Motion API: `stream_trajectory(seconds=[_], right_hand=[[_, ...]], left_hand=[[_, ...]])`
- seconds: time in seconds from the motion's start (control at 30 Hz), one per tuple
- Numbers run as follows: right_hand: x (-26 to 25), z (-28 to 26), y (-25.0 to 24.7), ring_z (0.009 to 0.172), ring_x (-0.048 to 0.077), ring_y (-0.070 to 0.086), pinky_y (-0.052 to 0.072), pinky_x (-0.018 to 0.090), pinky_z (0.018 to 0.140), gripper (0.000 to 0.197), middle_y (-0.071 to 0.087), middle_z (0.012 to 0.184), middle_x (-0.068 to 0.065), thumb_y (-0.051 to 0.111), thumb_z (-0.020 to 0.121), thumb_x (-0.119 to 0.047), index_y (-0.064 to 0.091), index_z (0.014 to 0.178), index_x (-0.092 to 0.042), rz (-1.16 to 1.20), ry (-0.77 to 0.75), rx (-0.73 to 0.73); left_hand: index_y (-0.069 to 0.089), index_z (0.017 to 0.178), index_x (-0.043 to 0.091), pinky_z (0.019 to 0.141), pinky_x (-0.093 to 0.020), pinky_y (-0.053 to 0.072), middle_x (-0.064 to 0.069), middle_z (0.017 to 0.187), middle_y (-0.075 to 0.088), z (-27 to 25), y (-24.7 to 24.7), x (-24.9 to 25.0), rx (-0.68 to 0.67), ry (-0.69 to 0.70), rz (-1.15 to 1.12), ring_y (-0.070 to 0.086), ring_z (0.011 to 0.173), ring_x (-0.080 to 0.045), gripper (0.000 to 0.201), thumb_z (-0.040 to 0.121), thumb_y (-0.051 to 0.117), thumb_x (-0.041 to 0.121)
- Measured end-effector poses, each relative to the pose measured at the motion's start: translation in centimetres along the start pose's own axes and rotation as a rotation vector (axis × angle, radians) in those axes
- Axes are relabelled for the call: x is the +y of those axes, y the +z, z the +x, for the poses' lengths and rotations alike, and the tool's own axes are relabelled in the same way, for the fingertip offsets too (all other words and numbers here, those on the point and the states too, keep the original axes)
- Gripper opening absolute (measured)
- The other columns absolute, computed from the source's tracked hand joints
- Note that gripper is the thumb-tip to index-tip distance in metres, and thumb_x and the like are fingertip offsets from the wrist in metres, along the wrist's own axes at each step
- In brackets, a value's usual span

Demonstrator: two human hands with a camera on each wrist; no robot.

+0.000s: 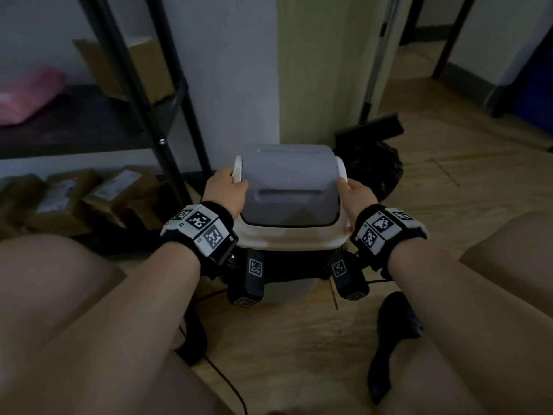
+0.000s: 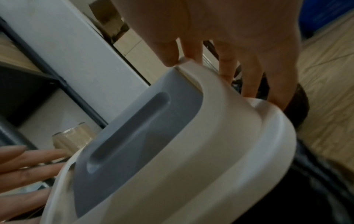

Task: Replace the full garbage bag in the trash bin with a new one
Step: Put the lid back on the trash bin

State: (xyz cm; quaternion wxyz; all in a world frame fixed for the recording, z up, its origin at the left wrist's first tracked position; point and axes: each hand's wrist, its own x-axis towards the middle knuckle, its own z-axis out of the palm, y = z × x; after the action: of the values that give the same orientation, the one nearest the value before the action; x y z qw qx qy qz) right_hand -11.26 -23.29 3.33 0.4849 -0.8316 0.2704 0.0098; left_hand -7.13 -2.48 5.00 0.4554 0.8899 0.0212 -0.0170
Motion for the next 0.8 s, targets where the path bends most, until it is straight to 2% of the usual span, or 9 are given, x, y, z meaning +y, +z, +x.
stream_trajectory(seconds=[0.03, 0.1, 0.2, 0.3, 0.4, 0.5, 0.6, 0.67, 0.8], right_hand=[[0.0, -0.1, 0.7, 0.127, 0.035, 0.047, 0.039, 0.037, 0.105, 0.047, 0.05, 0.14, 0.016, 0.029, 0.101, -0.034, 0.045, 0.138, -0.011, -0.025, -0.002, -0.021], [0.1, -0.2, 2.0, 0.128, 0.035, 0.046, 0.037, 0.036, 0.104, 0.047, 0.049, 0.141, 0.017, 0.028, 0.101, -0.033, 0.044, 0.139, -0.01, -0.065, 0.0, -0.059], [0.3, -0.2, 3.1, 0.129, 0.035, 0.045, 0.037, 0.037, 0.107, 0.047, 0.048, 0.141, 0.017, 0.028, 0.101, -0.034, 0.045, 0.139, -0.011, -0.094, 0.002, -0.082], [0.3, -0.1, 3.4, 0.131, 0.035, 0.043, 0.035, 0.038, 0.109, 0.048, 0.046, 0.143, 0.018, 0.028, 0.101, -0.033, 0.042, 0.14, -0.01, -0.136, 0.015, -0.091], [0.5, 0.0, 3.6, 0.132, 0.035, 0.042, 0.034, 0.037, 0.109, 0.048, 0.044, 0.145, 0.018, 0.027, 0.102, -0.032, 0.04, 0.141, -0.009, -0.164, 0.033, -0.097], [0.7, 0.2, 3.9, 0.13, 0.035, 0.043, 0.035, 0.036, 0.106, 0.048, 0.046, 0.143, 0.018, 0.026, 0.101, -0.033, 0.043, 0.14, -0.009, -0.172, 0.037, -0.088], [1.1, 0.5, 4.2, 0.13, 0.035, 0.044, 0.035, 0.037, 0.107, 0.049, 0.047, 0.142, 0.018, 0.027, 0.101, -0.035, 0.042, 0.14, -0.011, -0.147, 0.042, -0.084], [1.4, 0.7, 4.2, 0.128, 0.034, 0.045, 0.036, 0.038, 0.106, 0.048, 0.048, 0.141, 0.017, 0.027, 0.1, -0.036, 0.042, 0.14, -0.013, -0.118, 0.048, -0.071], [1.9, 0.7, 4.2, 0.126, 0.033, 0.047, 0.037, 0.037, 0.104, 0.048, 0.051, 0.138, 0.015, 0.029, 0.099, -0.038, 0.046, 0.138, -0.015, -0.075, 0.052, -0.05]], left_hand=[[0.051, 0.07, 0.013, 0.074, -0.036, 0.042, -0.011, 0.08, 0.06, -0.1, -0.4, -0.7, 0.012, -0.031, -0.022, 0.056, 0.085, -0.028, 0.017, 0.086, 0.046, 0.012], [0.034, 0.06, 0.022, 0.082, -0.046, 0.048, -0.007, 0.072, 0.051, -0.4, -0.8, -2.1, -0.001, -0.116, -0.1, 0.051, 0.083, -0.025, 0.029, 0.084, 0.047, 0.014], [0.043, 0.065, 0.011, 0.089, -0.059, 0.049, -0.028, 0.09, 0.059, -0.5, -1.1, -4.2, -0.048, -0.172, -0.158, 0.062, 0.09, -0.039, 0.014, 0.069, 0.047, 0.024], [0.046, 0.065, 0.013, 0.093, -0.059, 0.048, -0.026, 0.093, 0.058, -0.9, -0.9, -5.0, -0.092, -0.185, -0.153, 0.059, 0.103, -0.043, 0.012, 0.068, 0.045, 0.025], [0.046, 0.062, 0.017, 0.096, -0.056, 0.047, -0.025, 0.089, 0.057, -1.3, -0.7, -5.2, -0.093, -0.185, -0.143, 0.058, 0.102, -0.043, 0.019, 0.081, 0.043, 0.017], [0.058, 0.081, 0.001, 0.093, -0.049, 0.049, -0.025, 0.091, 0.06, -1.2, -0.2, -5.6, -0.051, -0.155, -0.116, 0.058, 0.096, -0.04, 0.02, 0.088, 0.044, 0.014], [0.059, 0.09, -0.005, 0.07, -0.032, 0.043, -0.021, 0.085, 0.057, -1.1, 0.3, -5.9, -0.011, -0.075, -0.022, 0.055, 0.084, -0.032, 0.021, 0.089, 0.046, 0.011], [0.06, 0.098, 0.0, 0.072, -0.03, 0.042, -0.012, 0.09, 0.056, -1.3, 0.8, -5.9, 0.002, -0.066, -0.012, 0.052, 0.086, -0.025, 0.018, 0.089, 0.048, 0.01], [0.051, 0.126, 0.005, 0.082, -0.029, 0.04, -0.018, 0.124, 0.057, -1.6, 1.7, -6.5, -0.005, -0.2, -0.034, 0.055, 0.112, -0.033, 0.043, 0.088, 0.056, 0.025]])
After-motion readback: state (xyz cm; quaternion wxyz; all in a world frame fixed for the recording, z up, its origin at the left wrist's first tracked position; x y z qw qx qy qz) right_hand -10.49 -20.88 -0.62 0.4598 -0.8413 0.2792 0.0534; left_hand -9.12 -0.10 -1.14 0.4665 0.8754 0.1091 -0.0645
